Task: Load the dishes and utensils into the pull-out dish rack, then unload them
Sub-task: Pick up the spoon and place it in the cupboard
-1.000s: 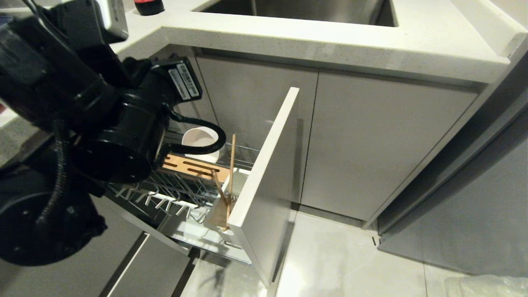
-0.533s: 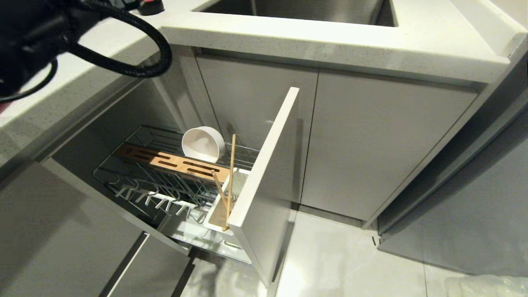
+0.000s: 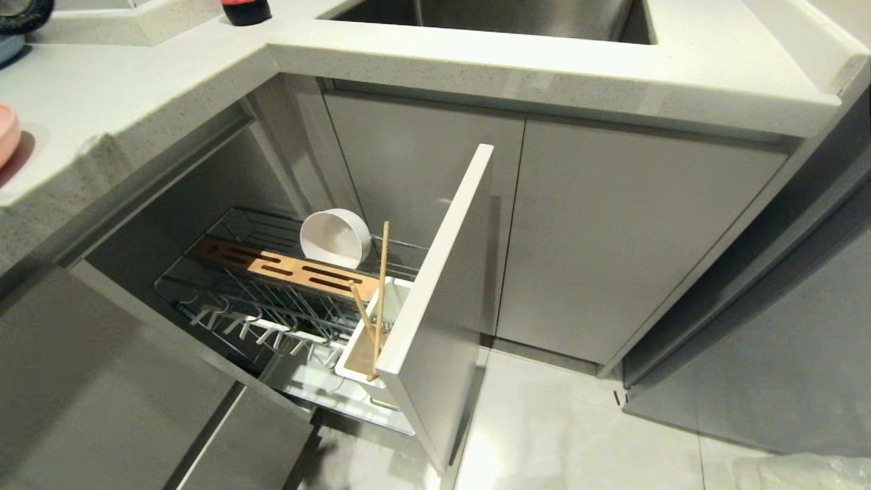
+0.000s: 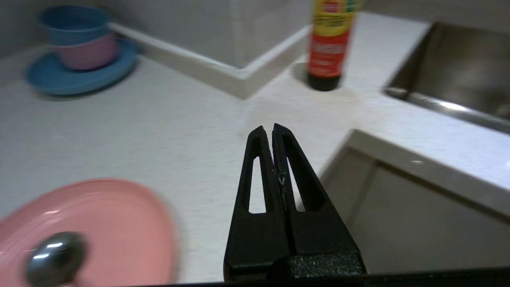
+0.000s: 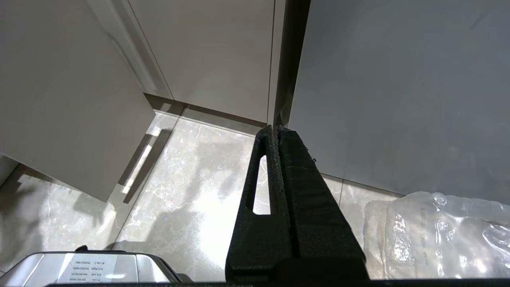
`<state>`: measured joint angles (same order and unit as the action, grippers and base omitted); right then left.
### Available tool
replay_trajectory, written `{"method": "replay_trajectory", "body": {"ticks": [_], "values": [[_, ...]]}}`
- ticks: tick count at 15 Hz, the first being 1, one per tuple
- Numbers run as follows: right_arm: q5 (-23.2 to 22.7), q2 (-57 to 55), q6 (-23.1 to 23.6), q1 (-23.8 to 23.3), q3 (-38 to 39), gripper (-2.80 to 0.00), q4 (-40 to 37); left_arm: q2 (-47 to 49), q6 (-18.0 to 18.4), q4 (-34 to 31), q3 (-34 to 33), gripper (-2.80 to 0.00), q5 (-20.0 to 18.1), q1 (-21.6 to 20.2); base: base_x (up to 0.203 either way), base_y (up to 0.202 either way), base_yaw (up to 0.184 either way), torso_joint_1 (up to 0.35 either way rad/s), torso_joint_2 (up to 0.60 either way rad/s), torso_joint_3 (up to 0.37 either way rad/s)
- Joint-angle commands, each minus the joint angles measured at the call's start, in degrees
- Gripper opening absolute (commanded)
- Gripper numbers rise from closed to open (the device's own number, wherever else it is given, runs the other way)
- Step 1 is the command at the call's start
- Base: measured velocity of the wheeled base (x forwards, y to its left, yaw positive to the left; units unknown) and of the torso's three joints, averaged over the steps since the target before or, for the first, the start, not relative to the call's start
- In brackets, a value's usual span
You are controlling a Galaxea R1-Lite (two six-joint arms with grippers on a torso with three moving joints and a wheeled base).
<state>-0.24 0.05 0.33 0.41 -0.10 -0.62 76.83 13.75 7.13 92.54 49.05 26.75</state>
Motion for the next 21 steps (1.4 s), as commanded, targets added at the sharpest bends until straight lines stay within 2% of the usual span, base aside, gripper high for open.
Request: {"method": "replay_trajectory", "body": {"ticks": [1,4,8,10,12,13,14,16,21], "values": [[-0.02,0.04,0.02,0.02,0.01,-2.8,0.01,-1.51,-0.08,-2.81,1.41,-2.8,0.33,-4.79,0.0,0.0,0.0,0.0,0.0,0.0],[-0.02,0.04,0.02,0.02,0.01,-2.8,0.01,-2.34,-2.93,-9.48,2.33,-2.8,0.32,-13.84,0.0,0.0,0.0,0.0,0.0,0.0],[-0.02,0.04,0.02,0.02,0.01,-2.8,0.01,-3.36,-15.9,-23.08,5.94,-2.8,-0.63,-24.14,0.0,0.0,0.0,0.0,0.0,0.0],[-0.02,0.04,0.02,0.02,0.01,-2.8,0.01,-3.75,-21.0,-29.04,7.45,-2.8,-3.6,-30.33,0.0,0.0,0.0,0.0,0.0,0.0],[-0.02,0.03,0.02,0.02,0.01,-2.8,0.01,-3.91,-26.68,-36.06,9.37,-2.8,-9.95,-36.97,0.0,0.0,0.0,0.0,0.0,0.0],[-0.02,-0.05,0.02,0.02,0.02,-2.8,0.01,-3.93,-30.63,-40.16,10.2,-2.8,-13.88,-40.2,0.0,0.0,0.0,0.0,0.0,0.0],[-0.02,0.04,0.02,0.02,0.01,-2.8,0.01,-4.07,-35.11,-43.22,10.69,-2.8,-16.3,-41.43,0.0,0.0,0.0,0.0,0.0,0.0],[-0.02,0.04,0.02,0.02,0.01,-2.8,0.01,-4.38,-43.53,-47.83,11.08,-2.8,-18.22,-41.8,0.0,0.0,0.0,0.0,0.0,0.0],[-0.02,0.04,0.02,0.02,0.01,-2.8,0.01,-4.17,-55.3,-53.08,11.45,-2.8,-23.92,-41.7,0.0,0.0,0.0,0.0,0.0,0.0]]}}
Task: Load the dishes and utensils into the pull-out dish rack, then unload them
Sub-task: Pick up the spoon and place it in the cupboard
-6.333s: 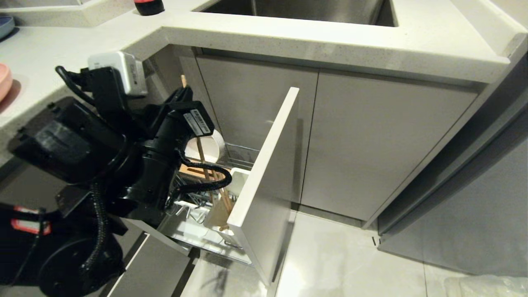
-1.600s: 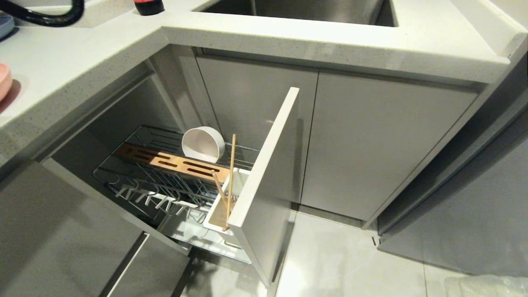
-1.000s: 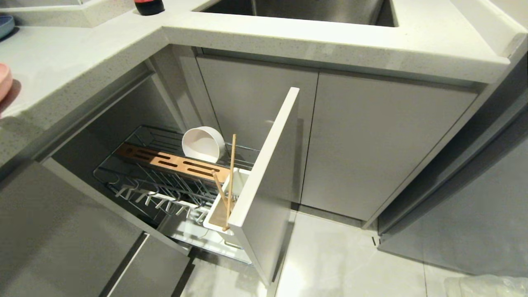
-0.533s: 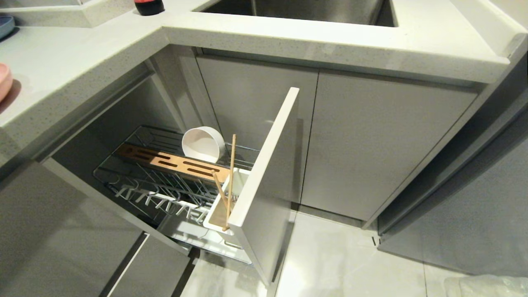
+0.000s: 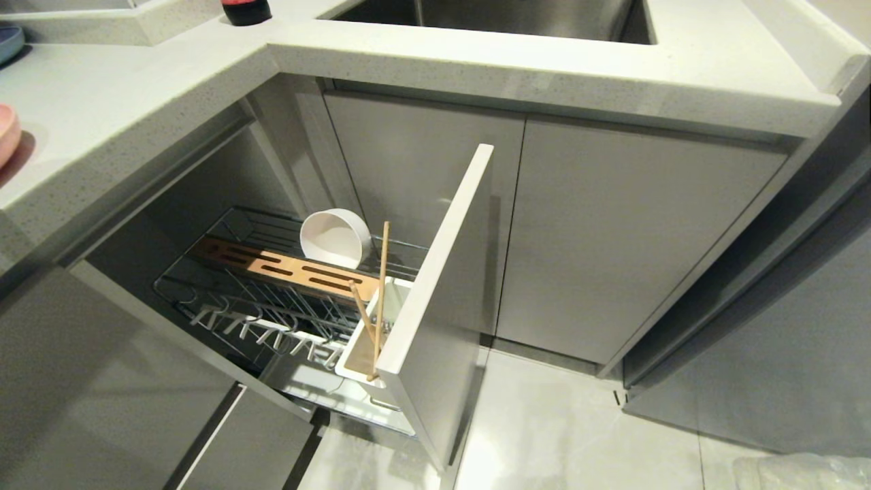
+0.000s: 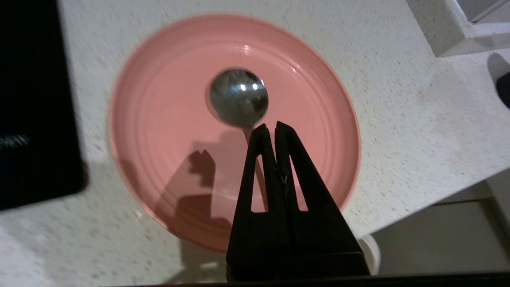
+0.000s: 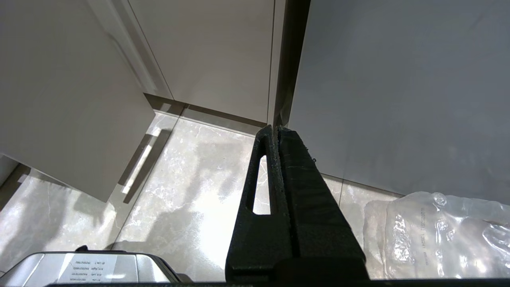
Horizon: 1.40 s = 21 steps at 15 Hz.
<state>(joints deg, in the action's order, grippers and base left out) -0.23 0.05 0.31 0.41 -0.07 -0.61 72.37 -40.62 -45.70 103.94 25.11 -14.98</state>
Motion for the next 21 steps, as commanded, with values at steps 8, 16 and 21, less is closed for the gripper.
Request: {"method": "replay_trajectory", "body": {"ticks": [8,16,21], "values": [[-0.03,0.04,0.04,0.02,-0.01,-2.8,0.0,2.24,-10.09,-6.77,2.76,0.0,-4.54,1.62,0.0,0.0,0.0,0.0,0.0,0.0],[-0.03,0.03,0.04,0.02,-0.01,-2.8,0.0,4.8,-11.41,-6.77,1.53,0.0,-6.65,2.15,0.0,0.0,0.0,0.0,0.0,0.0],[-0.03,0.04,0.04,0.02,-0.01,-2.8,0.0,6.38,-11.41,-6.68,1.62,0.0,-6.91,2.18,0.0,0.0,0.0,0.0,0.0,0.0]]}}
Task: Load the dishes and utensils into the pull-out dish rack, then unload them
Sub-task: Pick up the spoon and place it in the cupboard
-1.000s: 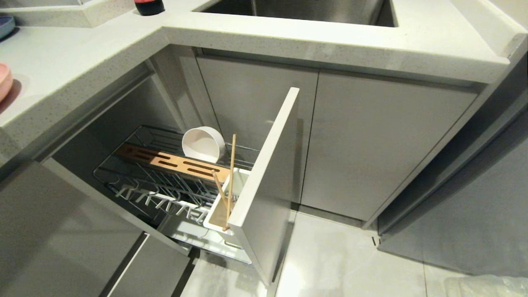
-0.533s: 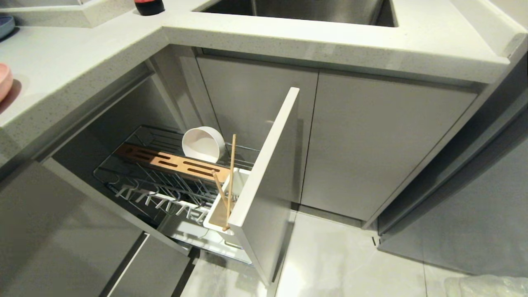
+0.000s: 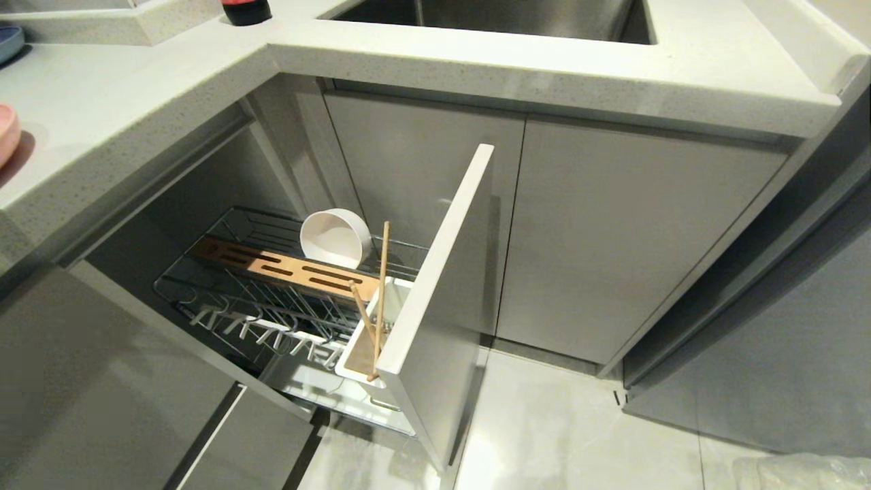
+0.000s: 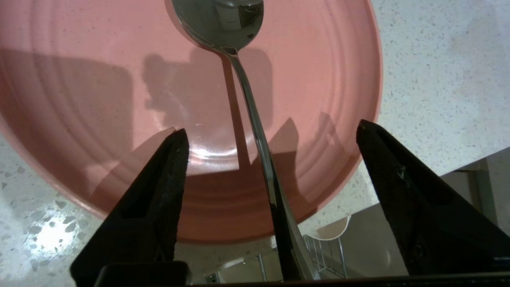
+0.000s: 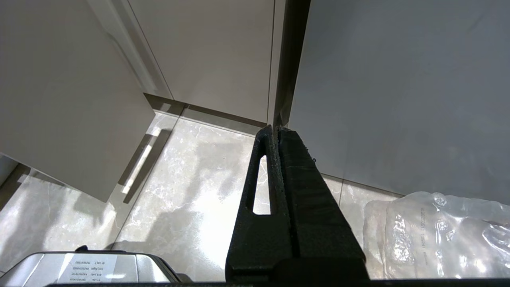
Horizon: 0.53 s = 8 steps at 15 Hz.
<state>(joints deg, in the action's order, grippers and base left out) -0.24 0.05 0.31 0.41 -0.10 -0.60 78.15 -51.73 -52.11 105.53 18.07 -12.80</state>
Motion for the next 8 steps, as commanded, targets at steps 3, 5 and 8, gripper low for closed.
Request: {"method": "replay_trajectory", "body": {"ticks": [3,5,8], "values": [[-0.02,0.03,0.04,0.02,0.01,-2.8,-0.01,1.39,-0.22,-0.27,-0.07,0.0,0.12,0.32,0.0,0.0,0.0,0.0,0.0,0.0],[-0.02,0.04,0.04,0.02,0.01,-2.8,-0.01,2.03,-0.22,-0.19,0.0,0.0,0.16,0.42,0.0,0.0,0.0,0.0,0.0,0.0],[-0.02,-0.04,0.04,0.02,0.01,-2.8,-0.01,2.62,-0.22,-0.18,0.02,0.0,0.21,0.85,0.0,0.0,0.0,0.0,0.0,0.0]]}}
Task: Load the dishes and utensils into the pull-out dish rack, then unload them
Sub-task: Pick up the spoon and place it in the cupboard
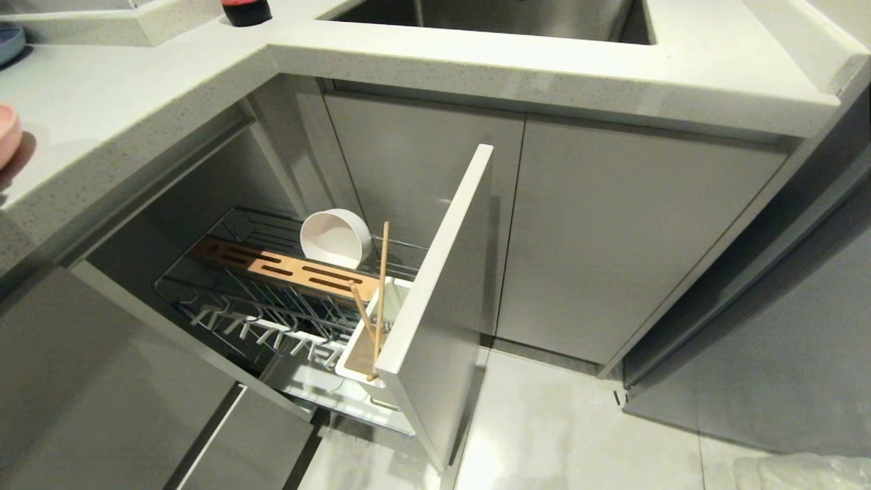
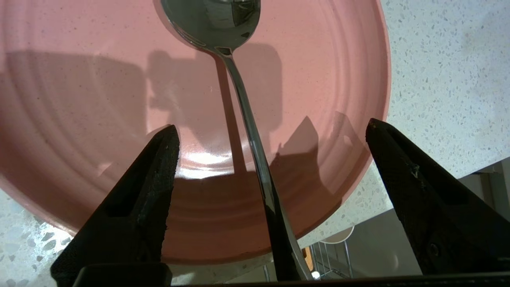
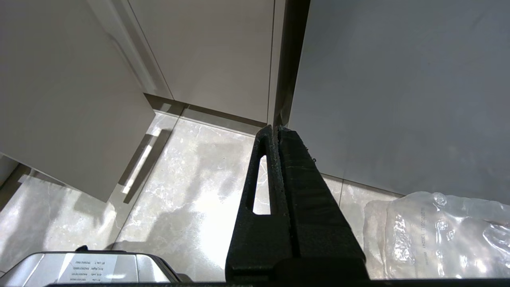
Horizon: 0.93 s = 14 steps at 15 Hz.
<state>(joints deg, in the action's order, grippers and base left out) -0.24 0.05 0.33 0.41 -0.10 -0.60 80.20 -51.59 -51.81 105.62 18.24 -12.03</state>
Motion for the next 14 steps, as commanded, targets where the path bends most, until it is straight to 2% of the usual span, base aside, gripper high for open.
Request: {"method": "replay_trajectory", "body": {"ticks": [1,4,5,14], "values": [[-0.02,0.04,0.02,0.02,0.01,-2.8,-0.01,0.66,-0.41,-0.48,-0.11,0.0,0.03,0.3,0.0,0.0,0.0,0.0,0.0,0.0],[-0.02,0.04,0.02,0.02,0.01,-2.8,-0.01,0.92,-0.44,-0.57,-0.15,0.0,0.04,0.52,0.0,0.0,0.0,0.0,0.0,0.0],[-0.02,0.04,0.02,0.02,0.01,-2.8,-0.01,1.01,-0.44,-0.57,-0.06,-2.8,0.04,0.52,0.0,0.0,0.0,0.0,0.0,0.0],[-0.02,0.04,0.02,0.02,0.01,-2.8,-0.01,0.85,-0.44,-0.57,0.2,-2.8,0.04,1.22,0.0,0.0,0.0,0.0,0.0,0.0]]}}
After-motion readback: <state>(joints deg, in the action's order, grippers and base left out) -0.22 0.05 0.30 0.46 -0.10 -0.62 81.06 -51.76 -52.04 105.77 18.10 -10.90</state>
